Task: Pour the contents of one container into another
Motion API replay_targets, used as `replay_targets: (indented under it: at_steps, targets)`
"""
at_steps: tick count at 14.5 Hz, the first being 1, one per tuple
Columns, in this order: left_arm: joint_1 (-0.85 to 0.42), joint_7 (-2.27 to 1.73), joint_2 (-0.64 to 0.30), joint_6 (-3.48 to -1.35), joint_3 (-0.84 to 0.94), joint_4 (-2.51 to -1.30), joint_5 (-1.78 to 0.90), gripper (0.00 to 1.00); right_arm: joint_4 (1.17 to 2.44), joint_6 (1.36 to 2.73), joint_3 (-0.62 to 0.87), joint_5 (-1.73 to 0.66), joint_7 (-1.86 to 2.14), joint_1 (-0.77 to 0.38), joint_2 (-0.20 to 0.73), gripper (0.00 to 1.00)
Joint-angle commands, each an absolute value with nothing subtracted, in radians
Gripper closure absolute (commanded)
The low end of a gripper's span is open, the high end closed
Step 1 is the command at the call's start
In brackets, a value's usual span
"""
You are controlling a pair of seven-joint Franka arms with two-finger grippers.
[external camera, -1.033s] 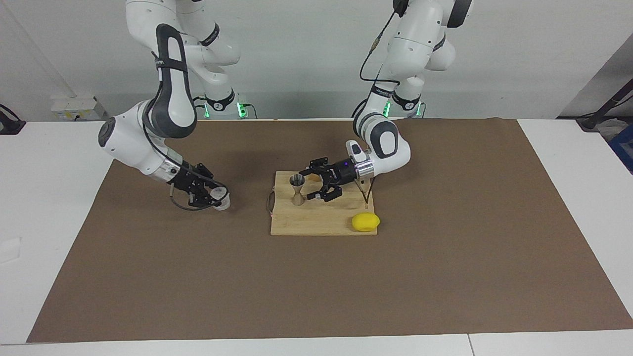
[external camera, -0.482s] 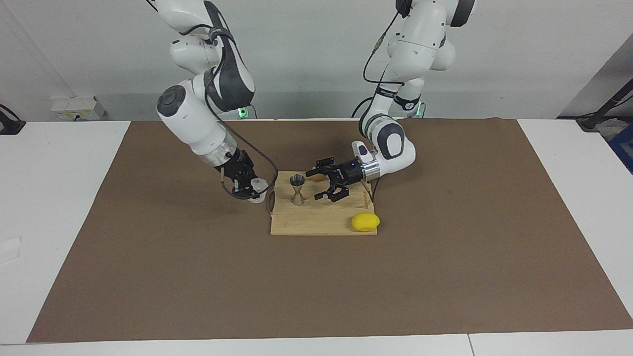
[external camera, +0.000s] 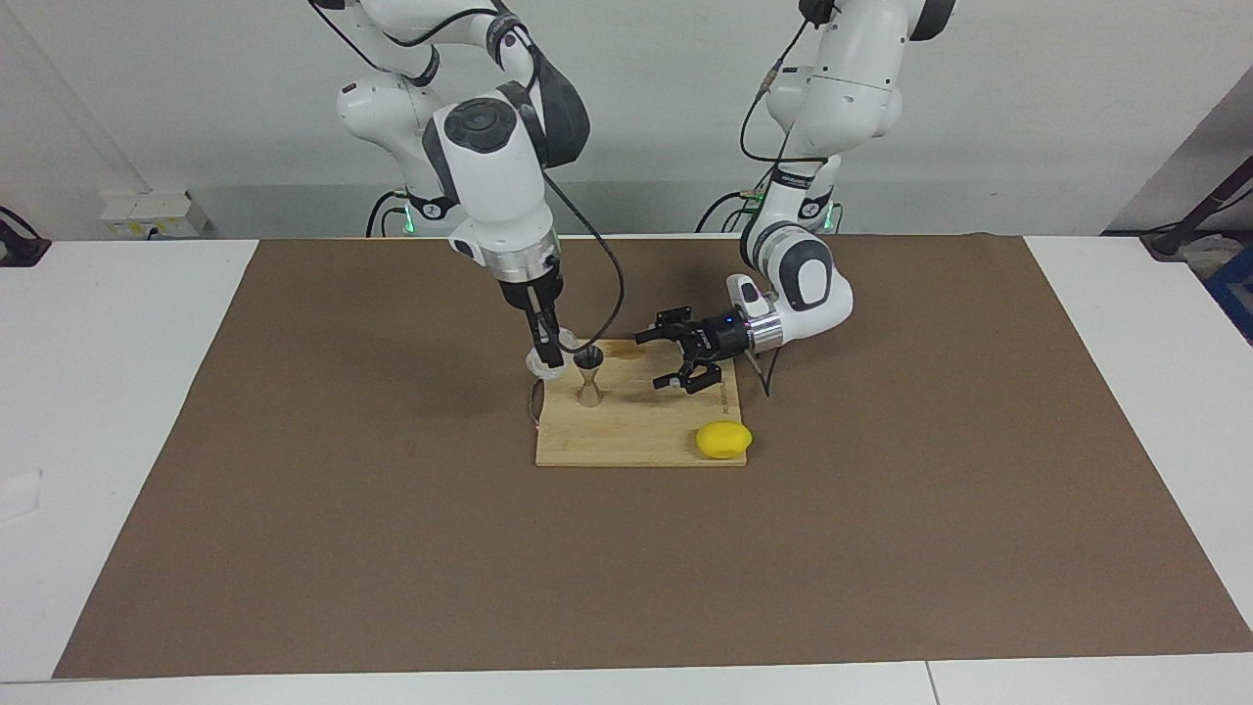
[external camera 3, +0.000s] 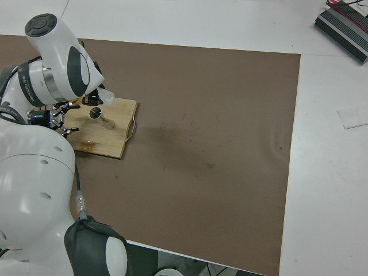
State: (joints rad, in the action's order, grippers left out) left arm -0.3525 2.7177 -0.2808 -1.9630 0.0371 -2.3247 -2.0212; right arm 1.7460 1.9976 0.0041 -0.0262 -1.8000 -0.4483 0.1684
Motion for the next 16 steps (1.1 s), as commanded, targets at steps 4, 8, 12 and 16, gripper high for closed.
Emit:
replay_targets:
  at_steps: [4, 8, 12, 16]
  targets:
    - [-0.161, 2.763, -0.222, -1.832, 0.041, -2.395, -1.815, 0.00, 1.733, 1.934, 0.002, 0.182, -1.816, -0.497, 0.176, 0.71]
    - [0.029, 2.760, -0.215, -1.735, 0.041, -2.387, -1.579, 0.00, 1.749, 1.936, 0.002, 0.281, -1.816, -0.548, 0.176, 0.72]
    - [0.222, 2.729, -0.216, -1.658, 0.040, -2.341, -1.331, 0.00, 1.759, 1.940, 0.002, 0.350, -1.825, -0.577, 0.175, 0.76]
    - [0.412, 2.610, -0.236, -1.539, 0.040, -2.199, -1.044, 0.00, 1.804, 1.986, 0.002, 0.412, -1.859, -0.594, 0.158, 0.76]
